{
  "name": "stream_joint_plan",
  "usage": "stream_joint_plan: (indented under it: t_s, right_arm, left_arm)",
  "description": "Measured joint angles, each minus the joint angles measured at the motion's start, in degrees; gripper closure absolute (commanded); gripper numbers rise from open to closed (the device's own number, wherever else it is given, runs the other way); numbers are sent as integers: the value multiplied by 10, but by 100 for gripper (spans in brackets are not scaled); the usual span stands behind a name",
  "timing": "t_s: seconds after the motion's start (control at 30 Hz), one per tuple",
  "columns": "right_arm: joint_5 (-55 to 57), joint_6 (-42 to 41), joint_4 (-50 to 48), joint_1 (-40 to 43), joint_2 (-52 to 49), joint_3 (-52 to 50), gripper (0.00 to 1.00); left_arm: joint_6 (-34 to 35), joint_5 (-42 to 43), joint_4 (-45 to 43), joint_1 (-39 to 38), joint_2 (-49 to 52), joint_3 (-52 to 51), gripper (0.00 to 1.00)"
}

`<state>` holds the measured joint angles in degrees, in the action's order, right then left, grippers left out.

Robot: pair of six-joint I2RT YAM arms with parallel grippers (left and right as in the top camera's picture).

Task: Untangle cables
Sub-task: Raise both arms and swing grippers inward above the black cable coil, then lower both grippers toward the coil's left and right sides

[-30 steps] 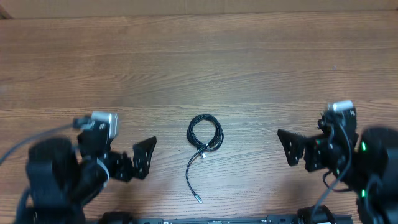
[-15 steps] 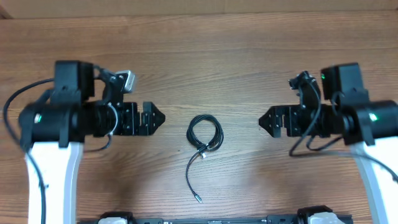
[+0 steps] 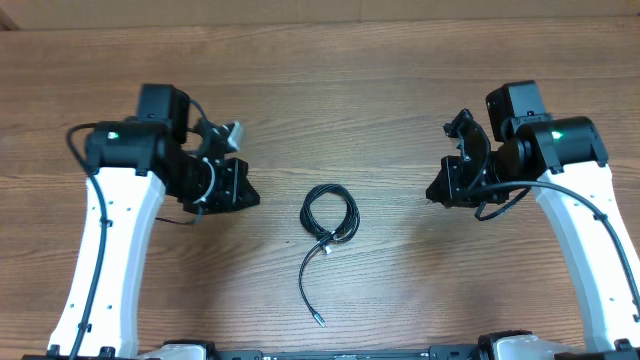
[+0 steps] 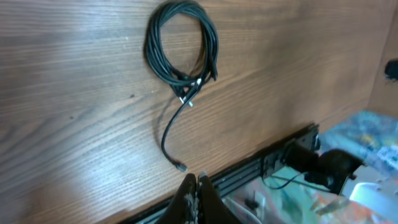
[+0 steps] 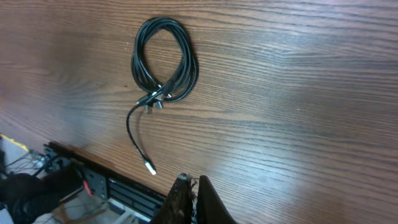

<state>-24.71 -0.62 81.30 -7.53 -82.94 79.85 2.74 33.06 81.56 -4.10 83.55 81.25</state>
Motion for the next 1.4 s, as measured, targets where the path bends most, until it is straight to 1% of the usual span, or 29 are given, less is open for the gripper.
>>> stream_joint_plan:
  t_s: [0.07,0.17,0.33,0.37,0.57,0.63,0.7,0.83,0.93,1.03,1.07,1.17,1.2,1.27,1.33,1.4]
  right_arm:
    - [-4,-10,-3,0,-6,0,96]
    - [-7,-30,-11,0,-14,-2,91]
    - [-9,-63,-32,0,-18,-24,90]
    - [-9,-67,-35,0,-18,-31,88]
    - [-10,-96,-77,0,-19,-82,70]
    - [-10,-107,-96,0,-19,-97,60]
    - [-14,-118,-115,0,-19,-105,58]
    - [-19,-125,-134,0,-19,-107,58]
    - [-21,-127,-138,0,-19,-107,69]
    - [-21,-133,-148,0,-19,-107,70]
    - [-21,-139,-152,0,-19,-107,73]
    - [-22,-159,-163,0,-19,-107,87]
    - [-21,-164,-167,0,-19,-107,90]
    - [-21,-175,-174,0,-19,-107,89]
    - [-21,-181,-183,0,-19,-107,88]
    - [-21,-184,-188,0,-19,-107,78]
  left_arm:
    - [1,1,-19,-16,0,-25,96]
    - [5,4,-51,-38,0,-66,96]
    - [18,6,-103,-67,0,-122,96]
    - [22,6,-110,-70,0,-128,96]
    - [60,6,-122,-76,0,-138,96]
    - [67,6,-120,-76,0,-138,96]
    - [73,6,-120,-76,0,-138,96]
    - [84,6,-127,-79,0,-138,96]
    - [106,6,-140,-83,0,-138,96]
    - [133,7,-163,-87,0,-138,96]
    - [141,7,-171,-87,0,-138,95]
    - [156,6,-186,-87,0,-138,96]
    - [158,6,-186,-87,0,-138,96]
    - [163,6,-191,-87,0,-139,92]
    - [165,6,-211,-85,0,-139,96]
    - [166,6,-235,-81,0,-139,96]
